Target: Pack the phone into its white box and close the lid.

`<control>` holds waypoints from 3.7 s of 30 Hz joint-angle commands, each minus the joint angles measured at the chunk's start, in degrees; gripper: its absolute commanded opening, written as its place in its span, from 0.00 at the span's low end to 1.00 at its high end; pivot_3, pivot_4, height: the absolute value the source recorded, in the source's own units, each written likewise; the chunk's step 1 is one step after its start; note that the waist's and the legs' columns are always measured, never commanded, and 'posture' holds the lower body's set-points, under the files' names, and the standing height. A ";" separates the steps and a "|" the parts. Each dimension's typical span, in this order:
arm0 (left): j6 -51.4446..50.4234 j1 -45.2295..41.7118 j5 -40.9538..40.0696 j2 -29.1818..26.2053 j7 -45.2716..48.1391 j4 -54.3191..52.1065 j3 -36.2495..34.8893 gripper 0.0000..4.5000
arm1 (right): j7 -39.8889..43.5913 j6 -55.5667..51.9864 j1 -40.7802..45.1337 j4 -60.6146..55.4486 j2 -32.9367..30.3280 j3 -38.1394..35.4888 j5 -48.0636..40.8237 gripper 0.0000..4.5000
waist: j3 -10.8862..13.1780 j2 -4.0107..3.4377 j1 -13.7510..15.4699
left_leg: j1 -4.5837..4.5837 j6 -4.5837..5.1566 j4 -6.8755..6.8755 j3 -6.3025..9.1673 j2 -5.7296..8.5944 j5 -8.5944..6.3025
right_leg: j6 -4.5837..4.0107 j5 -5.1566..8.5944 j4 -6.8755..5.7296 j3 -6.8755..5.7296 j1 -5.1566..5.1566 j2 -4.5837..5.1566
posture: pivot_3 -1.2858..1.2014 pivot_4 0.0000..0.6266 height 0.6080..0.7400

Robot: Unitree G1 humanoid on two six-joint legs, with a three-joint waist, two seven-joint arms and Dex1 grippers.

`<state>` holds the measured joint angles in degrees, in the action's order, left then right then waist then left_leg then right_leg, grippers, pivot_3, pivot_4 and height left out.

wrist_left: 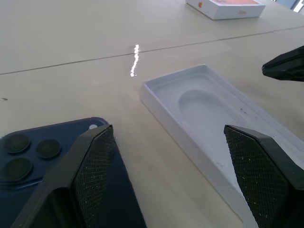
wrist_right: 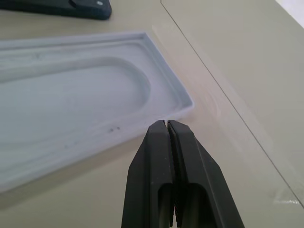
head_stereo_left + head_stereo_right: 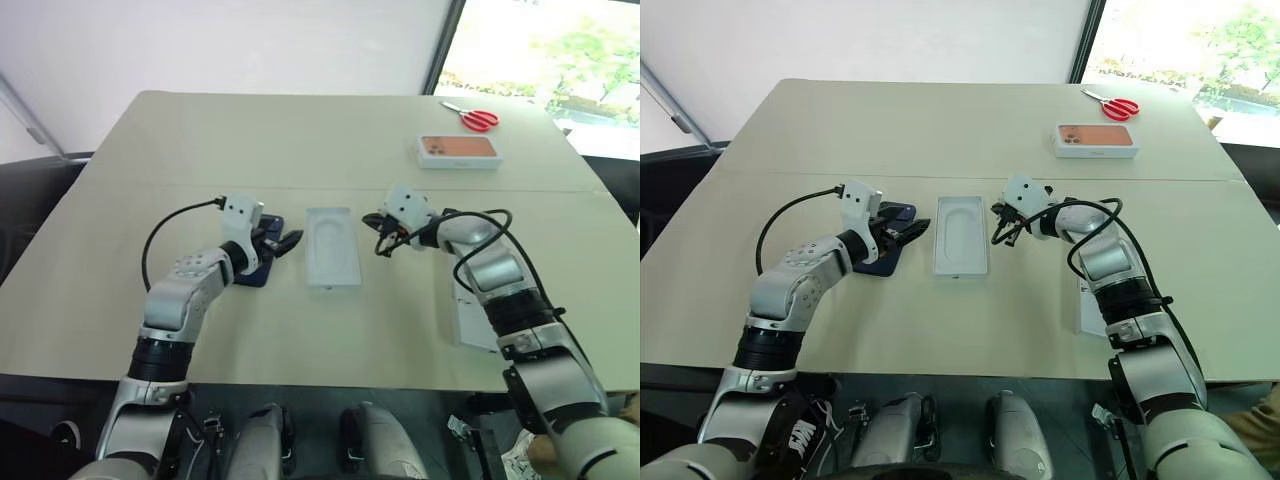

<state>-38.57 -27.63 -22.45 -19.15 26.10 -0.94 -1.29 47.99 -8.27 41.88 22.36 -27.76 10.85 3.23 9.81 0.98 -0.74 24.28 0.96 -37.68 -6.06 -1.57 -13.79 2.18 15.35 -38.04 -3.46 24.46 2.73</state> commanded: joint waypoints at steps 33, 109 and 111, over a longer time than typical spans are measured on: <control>-19.89 -13.68 -6.82 -13.73 20.51 36.59 -4.53 0.88 | -7.25 -8.25 11.38 11.24 22.46 16.31 9.74 0.02 | -0.09 0.01 -0.04 | -0.01 -0.22 0.01 0.06 0.10 0.09 | -0.05 0.00 -0.07 -0.01 0.05 0.18 | 0.52 0.24 1.00; -35.61 -5.51 -27.58 0.07 6.23 17.43 -32.28 0.00 | 18.48 -9.84 -0.50 -14.61 -1.41 13.07 -3.15 0.52 | -0.11 0.11 -1.60 | 0.02 -0.10 0.62 0.12 0.61 0.03 | -0.03 -0.01 0.07 -0.03 0.31 0.79 | 0.52 0.24 1.00; -35.37 -5.35 -27.92 0.08 5.85 16.99 -31.85 0.00 | 18.28 -9.27 -0.34 -13.87 -1.01 13.01 -2.82 0.52 | -0.08 0.16 -1.38 | 0.04 -0.12 0.58 0.12 0.61 0.01 | -0.03 -0.01 0.07 -0.03 0.30 0.79 | 0.52 0.24 1.00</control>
<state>-74.68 -31.91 -48.03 -18.89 31.56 18.89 -32.48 66.66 -18.64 40.03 8.90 -29.20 24.33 0.25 9.74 1.14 -2.12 24.33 0.79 -37.11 -5.93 -0.96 -13.80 2.15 15.35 -37.97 -3.50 24.76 3.53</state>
